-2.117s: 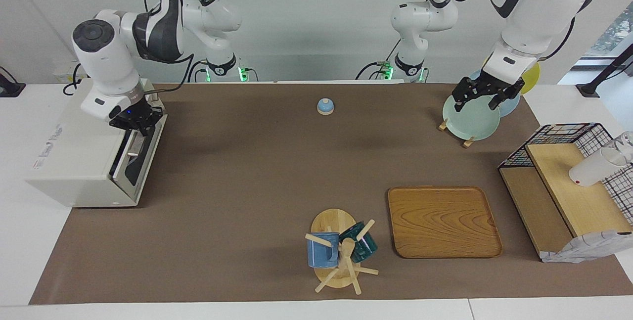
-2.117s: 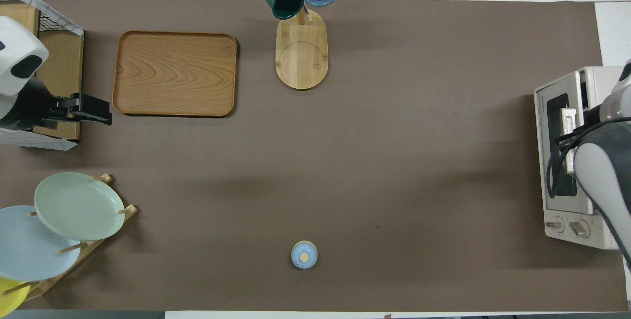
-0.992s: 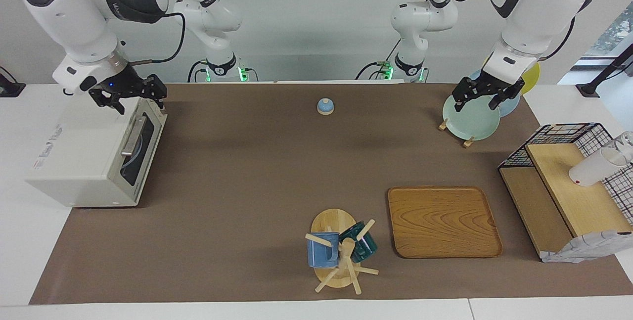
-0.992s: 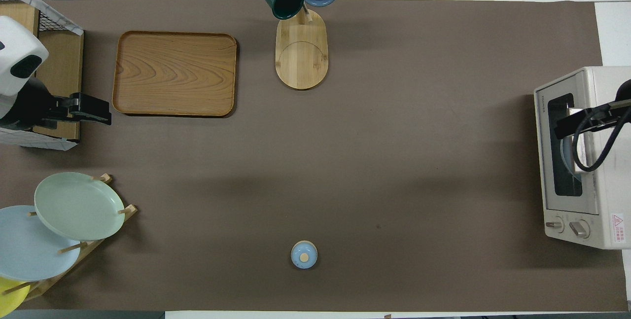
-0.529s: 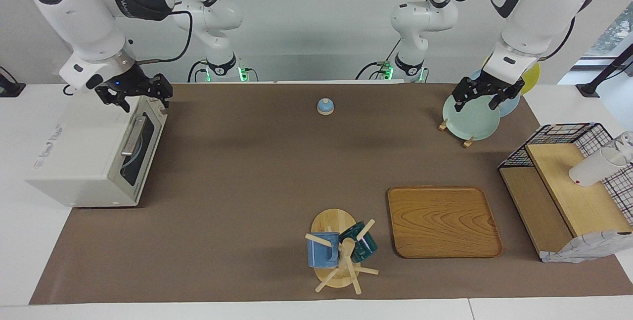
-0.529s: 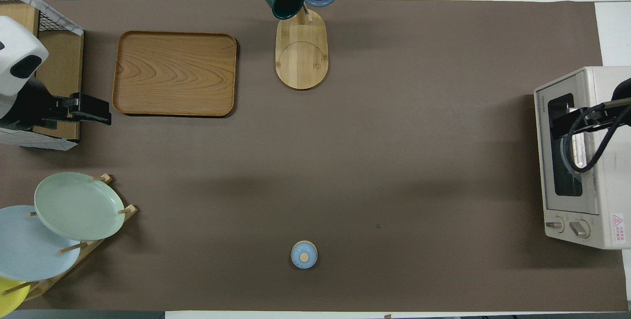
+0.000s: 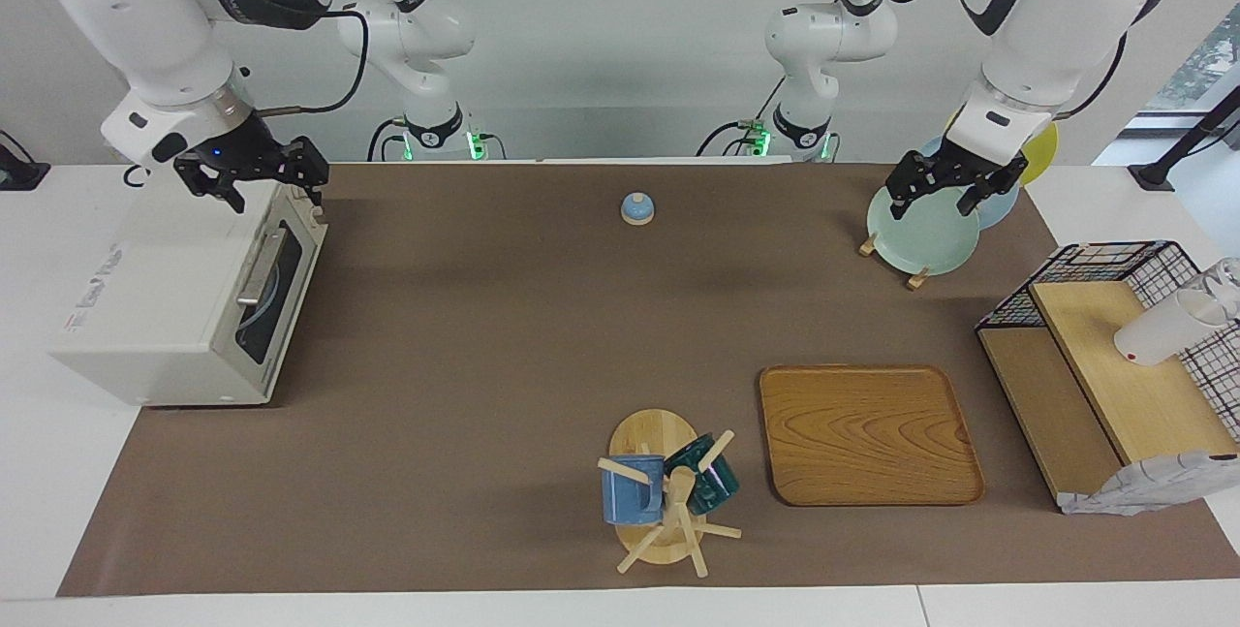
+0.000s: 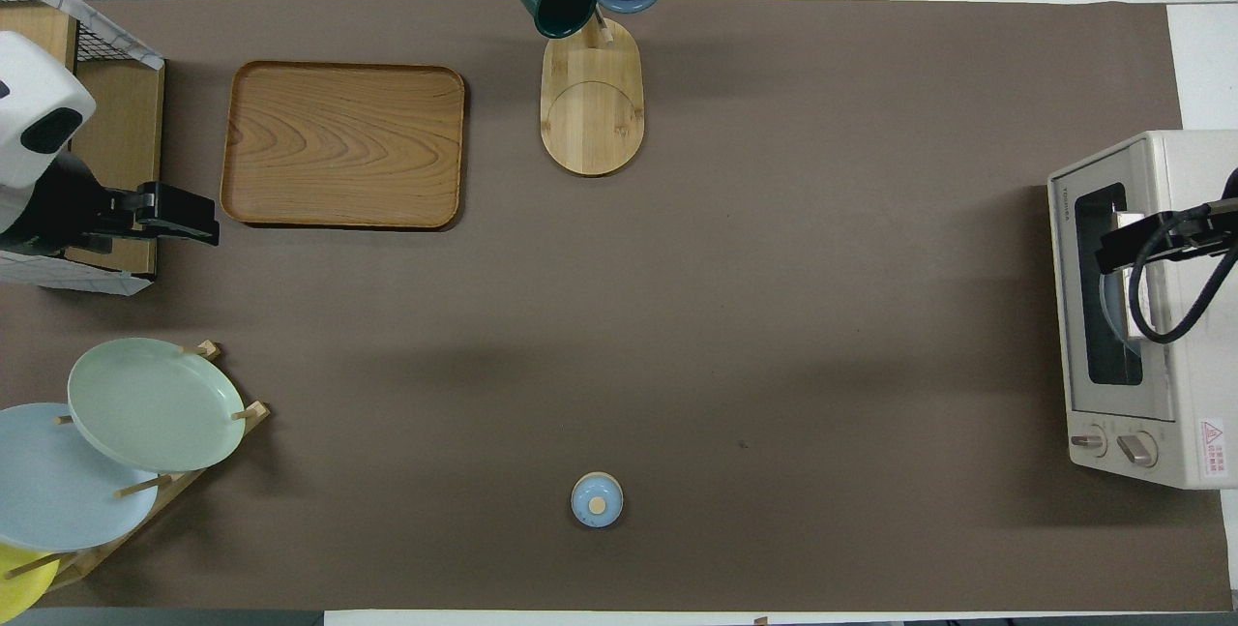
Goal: Put eggplant into oven
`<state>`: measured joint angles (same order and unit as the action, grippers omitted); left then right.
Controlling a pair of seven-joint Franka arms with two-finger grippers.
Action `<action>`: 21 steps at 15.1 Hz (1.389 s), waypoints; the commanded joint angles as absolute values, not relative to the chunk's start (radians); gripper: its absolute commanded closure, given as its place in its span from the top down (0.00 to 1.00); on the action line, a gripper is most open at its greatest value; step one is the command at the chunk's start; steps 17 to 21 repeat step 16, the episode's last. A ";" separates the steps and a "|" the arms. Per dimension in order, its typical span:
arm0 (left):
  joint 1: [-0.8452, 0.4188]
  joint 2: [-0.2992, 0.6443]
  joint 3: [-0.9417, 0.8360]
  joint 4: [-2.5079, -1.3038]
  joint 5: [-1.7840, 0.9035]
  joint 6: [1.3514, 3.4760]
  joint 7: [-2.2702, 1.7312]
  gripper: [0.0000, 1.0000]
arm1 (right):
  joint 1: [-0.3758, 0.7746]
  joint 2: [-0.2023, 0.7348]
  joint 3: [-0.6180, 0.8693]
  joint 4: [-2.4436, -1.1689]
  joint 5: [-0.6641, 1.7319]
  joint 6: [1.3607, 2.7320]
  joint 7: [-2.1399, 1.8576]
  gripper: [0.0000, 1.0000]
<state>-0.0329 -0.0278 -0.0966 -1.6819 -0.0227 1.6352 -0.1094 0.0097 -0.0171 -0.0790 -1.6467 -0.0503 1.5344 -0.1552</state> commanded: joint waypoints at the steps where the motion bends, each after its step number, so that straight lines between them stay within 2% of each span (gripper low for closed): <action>1: -0.021 -0.041 -0.101 -1.687 -0.021 1.631 -0.110 1.00 | 0.025 -0.038 -0.083 -1.657 -0.031 1.548 -0.089 1.00; 21: -0.021 -0.041 -0.101 -1.687 -0.021 1.632 -0.110 1.00 | 0.023 -0.035 -0.080 -1.649 0.008 1.536 -0.074 1.00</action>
